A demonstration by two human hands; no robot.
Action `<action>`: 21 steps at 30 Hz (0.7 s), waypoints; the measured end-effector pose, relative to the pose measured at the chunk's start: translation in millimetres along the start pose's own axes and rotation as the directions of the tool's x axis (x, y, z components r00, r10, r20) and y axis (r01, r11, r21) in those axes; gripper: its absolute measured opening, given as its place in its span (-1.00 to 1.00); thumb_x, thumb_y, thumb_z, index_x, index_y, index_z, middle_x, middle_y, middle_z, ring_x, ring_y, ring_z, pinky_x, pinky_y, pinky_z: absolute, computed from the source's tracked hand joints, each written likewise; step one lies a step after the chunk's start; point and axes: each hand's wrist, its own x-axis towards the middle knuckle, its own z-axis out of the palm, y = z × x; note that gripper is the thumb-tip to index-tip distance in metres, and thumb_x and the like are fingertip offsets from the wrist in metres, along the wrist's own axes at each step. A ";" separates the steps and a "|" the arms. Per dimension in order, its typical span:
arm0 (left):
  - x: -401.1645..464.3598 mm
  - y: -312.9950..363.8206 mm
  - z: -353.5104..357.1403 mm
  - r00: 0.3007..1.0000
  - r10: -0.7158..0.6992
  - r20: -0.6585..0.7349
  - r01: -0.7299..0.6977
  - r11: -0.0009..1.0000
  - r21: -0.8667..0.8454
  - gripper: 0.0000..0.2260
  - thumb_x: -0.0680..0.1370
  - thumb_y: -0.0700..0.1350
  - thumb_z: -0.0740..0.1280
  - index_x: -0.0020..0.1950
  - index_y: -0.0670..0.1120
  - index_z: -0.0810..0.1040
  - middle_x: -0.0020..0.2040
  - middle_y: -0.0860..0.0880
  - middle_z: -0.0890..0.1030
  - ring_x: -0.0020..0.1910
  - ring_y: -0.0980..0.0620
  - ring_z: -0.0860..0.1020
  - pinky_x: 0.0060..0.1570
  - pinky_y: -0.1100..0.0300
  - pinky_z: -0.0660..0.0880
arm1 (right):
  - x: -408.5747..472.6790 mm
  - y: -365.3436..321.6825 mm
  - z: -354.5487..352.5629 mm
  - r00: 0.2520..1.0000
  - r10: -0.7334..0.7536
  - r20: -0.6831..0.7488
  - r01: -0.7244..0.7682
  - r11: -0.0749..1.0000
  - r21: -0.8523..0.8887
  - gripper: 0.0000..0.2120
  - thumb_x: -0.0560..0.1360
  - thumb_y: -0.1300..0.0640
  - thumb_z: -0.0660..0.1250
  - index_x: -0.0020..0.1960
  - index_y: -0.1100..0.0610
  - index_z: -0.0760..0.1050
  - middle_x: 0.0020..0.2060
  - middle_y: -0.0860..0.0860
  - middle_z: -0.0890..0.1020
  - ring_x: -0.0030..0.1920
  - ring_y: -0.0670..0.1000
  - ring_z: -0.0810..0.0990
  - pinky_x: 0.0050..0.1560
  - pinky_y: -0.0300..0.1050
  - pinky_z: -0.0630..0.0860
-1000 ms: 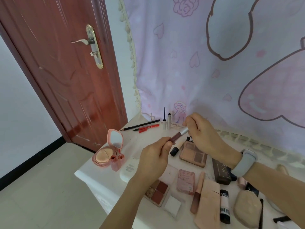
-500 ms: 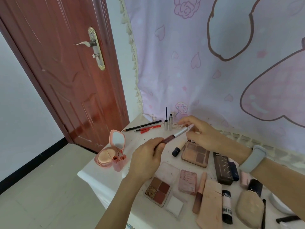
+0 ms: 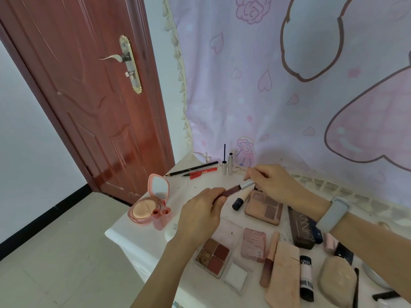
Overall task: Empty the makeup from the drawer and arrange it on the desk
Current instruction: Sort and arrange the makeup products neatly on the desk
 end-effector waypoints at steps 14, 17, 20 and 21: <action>-1.2 -5.5 0.5 0.997 -0.053 0.054 0.049 0.996 0.069 -0.75 0.62 -0.05 0.10 0.23 -0.03 0.47 -0.14 0.06 0.49 -0.22 0.07 0.42 -0.26 0.20 0.33 | 1.9 10.0 -18.8 0.999 0.020 -0.033 -0.019 0.999 0.032 -0.77 0.57 0.18 0.17 -0.20 0.01 0.52 -0.47 -0.03 0.40 -0.60 -0.18 0.28 -0.55 -0.39 0.21; -0.7 -4.7 -0.1 0.997 -0.069 0.042 0.066 0.995 0.074 -0.76 0.62 -0.06 0.11 0.22 -0.03 0.47 -0.14 0.07 0.48 -0.22 0.06 0.42 -0.27 0.21 0.32 | 2.7 15.2 -31.4 0.994 0.056 -0.093 -0.051 0.997 0.057 -0.76 0.57 0.20 0.16 -0.20 0.05 0.52 -0.44 -0.03 0.38 -0.48 -0.12 0.26 -0.44 -0.32 0.21; 1.8 -5.5 -0.2 0.995 -0.086 0.045 0.081 0.991 0.110 -0.77 0.63 -0.06 0.10 0.20 -0.04 0.47 -0.15 0.06 0.47 -0.23 0.07 0.42 -0.29 0.24 0.32 | 3.5 21.9 -43.0 0.980 0.112 -0.163 -0.093 0.988 0.120 -0.75 0.58 0.23 0.14 -0.19 0.09 0.51 -0.43 -0.01 0.36 -0.44 -0.07 0.26 -0.42 -0.26 0.21; 2.5 -8.0 -0.6 0.993 -0.106 0.045 0.101 0.989 0.107 -0.77 0.63 -0.07 0.10 0.19 -0.05 0.48 -0.16 0.07 0.46 -0.25 0.09 0.41 -0.32 0.29 0.29 | 4.1 25.1 -48.1 0.971 0.136 -0.199 -0.105 0.981 0.162 -0.75 0.58 0.24 0.13 -0.19 0.10 0.52 -0.42 0.01 0.36 -0.44 -0.06 0.26 -0.44 -0.26 0.21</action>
